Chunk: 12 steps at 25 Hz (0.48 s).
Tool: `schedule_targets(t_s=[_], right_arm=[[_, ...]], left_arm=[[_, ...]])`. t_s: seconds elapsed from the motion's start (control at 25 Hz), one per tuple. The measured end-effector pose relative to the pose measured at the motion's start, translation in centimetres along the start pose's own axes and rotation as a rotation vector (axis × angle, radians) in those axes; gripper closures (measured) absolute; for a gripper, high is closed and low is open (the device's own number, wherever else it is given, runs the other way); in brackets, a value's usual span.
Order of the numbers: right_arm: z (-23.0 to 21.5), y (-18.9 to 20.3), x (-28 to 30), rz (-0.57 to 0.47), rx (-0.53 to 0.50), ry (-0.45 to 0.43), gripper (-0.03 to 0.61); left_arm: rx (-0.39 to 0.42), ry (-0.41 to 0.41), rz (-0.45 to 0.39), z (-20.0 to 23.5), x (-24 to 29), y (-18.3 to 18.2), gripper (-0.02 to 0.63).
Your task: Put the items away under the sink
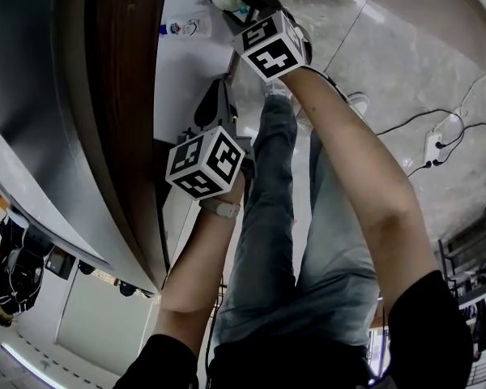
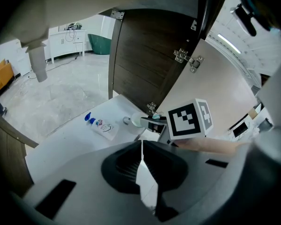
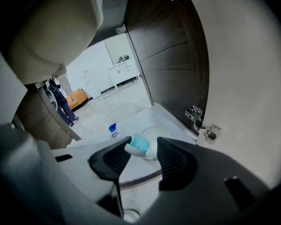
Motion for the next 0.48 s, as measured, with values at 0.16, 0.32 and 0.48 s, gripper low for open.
schedule_targets(t_s=[0.16, 0.32, 0.48], right_arm=[[-0.1, -0.7, -0.5, -0.018, 0.0, 0.005, 0.383], [-0.8, -1.7, -2.0, -0.035, 0.013, 0.025, 0.374], [-1.2, -1.5, -4.1, -0.046, 0.014, 0.047, 0.373]], left_arm=[[0.002, 0.001, 0.005, -0.2, 0.1, -0.2, 0.584], [0.032, 0.004, 0.008, -1.1, -0.1, -1.0, 0.584], [0.045, 0.017, -0.004, -2.3, -0.5, -1.0, 0.584]])
Point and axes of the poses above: the fingertips, and each gripper's own axes: x forward along the fingers, z to its left, y out of its underside, the point moved 1 cm from there along -x, backward along the fingers, and after that the axes turned 4 degrees about -x, right-handed, at the moved point
